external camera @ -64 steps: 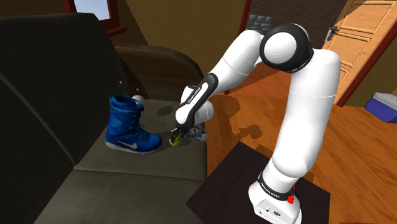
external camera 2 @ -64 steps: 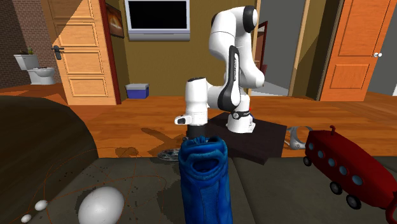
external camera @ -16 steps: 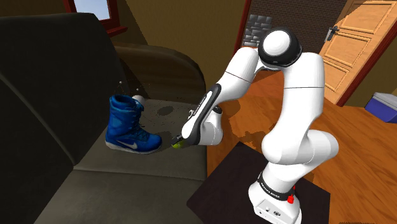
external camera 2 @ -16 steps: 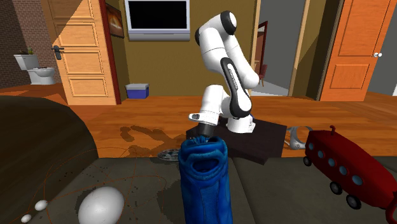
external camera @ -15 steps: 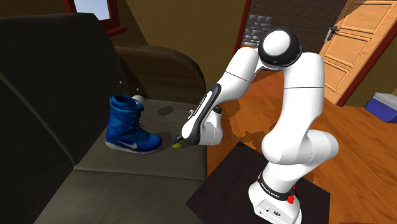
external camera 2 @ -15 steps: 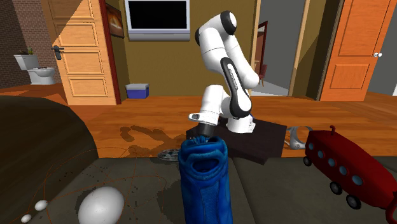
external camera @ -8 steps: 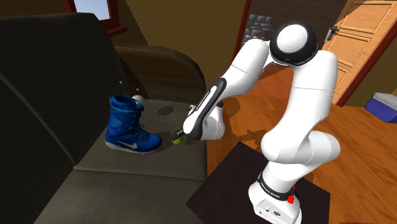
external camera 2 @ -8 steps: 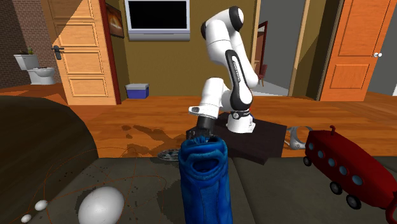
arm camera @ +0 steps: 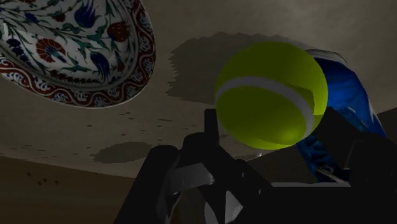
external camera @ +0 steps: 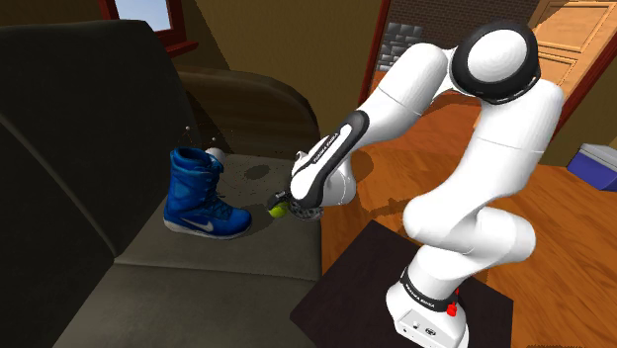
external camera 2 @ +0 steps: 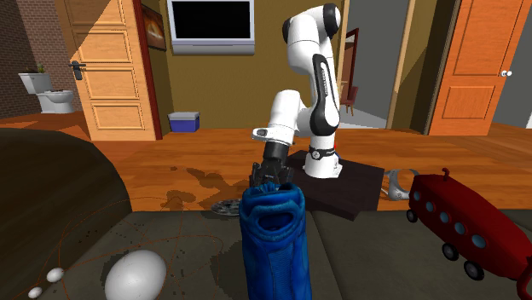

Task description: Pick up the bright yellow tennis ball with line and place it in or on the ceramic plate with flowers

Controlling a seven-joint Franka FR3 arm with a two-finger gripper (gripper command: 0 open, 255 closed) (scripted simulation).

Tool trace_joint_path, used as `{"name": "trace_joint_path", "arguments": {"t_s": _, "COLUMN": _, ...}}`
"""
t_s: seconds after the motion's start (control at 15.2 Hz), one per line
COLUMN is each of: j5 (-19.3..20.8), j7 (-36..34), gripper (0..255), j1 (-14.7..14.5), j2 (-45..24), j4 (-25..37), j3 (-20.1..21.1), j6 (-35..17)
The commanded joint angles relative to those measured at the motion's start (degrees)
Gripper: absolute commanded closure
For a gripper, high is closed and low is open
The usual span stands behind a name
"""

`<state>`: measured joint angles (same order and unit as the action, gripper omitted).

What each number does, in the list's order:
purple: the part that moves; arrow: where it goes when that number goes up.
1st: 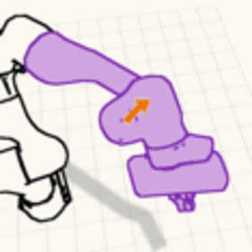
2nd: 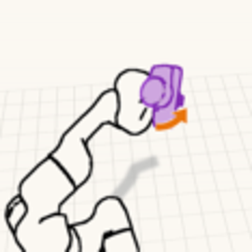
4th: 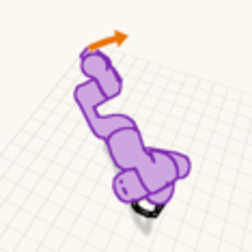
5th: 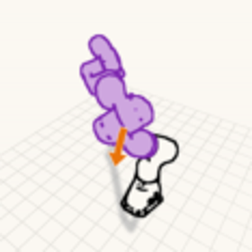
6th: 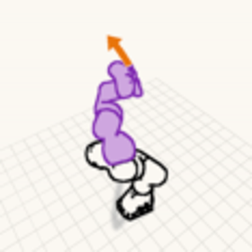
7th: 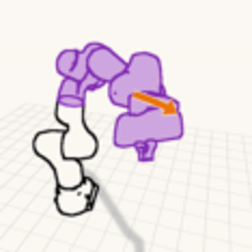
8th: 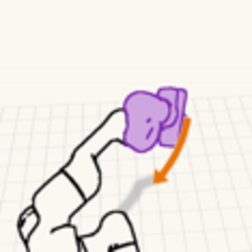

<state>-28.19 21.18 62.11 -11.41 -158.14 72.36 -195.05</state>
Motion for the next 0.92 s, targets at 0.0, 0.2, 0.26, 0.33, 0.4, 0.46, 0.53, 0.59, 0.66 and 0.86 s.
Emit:
{"name": "trace_joint_path", "arguments": {"t_s": 0.0, "j5": 0.81, "j7": -1.53, "gripper": 255, "j1": 7.79, "j2": 1.86, "j4": -0.25, "j3": 7.75, "j6": 2.05}}
{"name": "trace_joint_path", "arguments": {"t_s": 0.2, "j5": -1.06, "j7": -0.95, "gripper": 255, "j1": 28.28, "j2": 3.72, "j4": -0.29, "j3": 28.68, "j6": 5.4}}
{"name": "trace_joint_path", "arguments": {"t_s": 0.26, "j5": -3.14, "j7": 0.45, "gripper": 255, "j1": 36.52, "j2": 4.08, "j4": -0.11, "j3": 37.35, "j6": 6.57}}
{"name": "trace_joint_path", "arguments": {"t_s": 0.33, "j5": -5.6, "j7": 2.15, "gripper": 255, "j1": 45.55, "j2": 4.36, "j4": 0.14, "j3": 46.86, "j6": 7.8}}
{"name": "trace_joint_path", "arguments": {"t_s": 0.4, "j5": -6.71, "j7": 2.88, "gripper": 255, "j1": 50.6, "j2": 4.47, "j4": 0.26, "j3": 52.12, "j6": 8.45}}
{"name": "trace_joint_path", "arguments": {"t_s": 0.46, "j5": -6.33, "j7": 4.54, "gripper": 255, "j1": 54.24, "j2": 3.38, "j4": -0.2, "j3": 53.78, "j6": 9.0}}
{"name": "trace_joint_path", "arguments": {"t_s": 0.53, "j5": -5.29, "j7": 5.68, "gripper": 255, "j1": 57.46, "j2": 2.32, "j4": -0.66, "j3": 54.86, "j6": 9.59}}
{"name": "trace_joint_path", "arguments": {"t_s": 0.59, "j5": -4.35, "j7": 6.9, "gripper": 255, "j1": 60.28, "j2": 1.3, "j4": -1.03, "j3": 55.52, "j6": 10.27}}
{"name": "trace_joint_path", "arguments": {"t_s": 0.66, "j5": -3.35, "j7": 8.09, "gripper": 255, "j1": 62.8, "j2": 0.34, "j4": -1.31, "j3": 55.85, "j6": 11.01}}
{"name": "trace_joint_path", "arguments": {"t_s": 0.86, "j5": -0.49, "j7": 11.73, "gripper": 255, "j1": 69.06, "j2": -2.23, "j4": -1.62, "j3": 55.48, "j6": 13.6}}
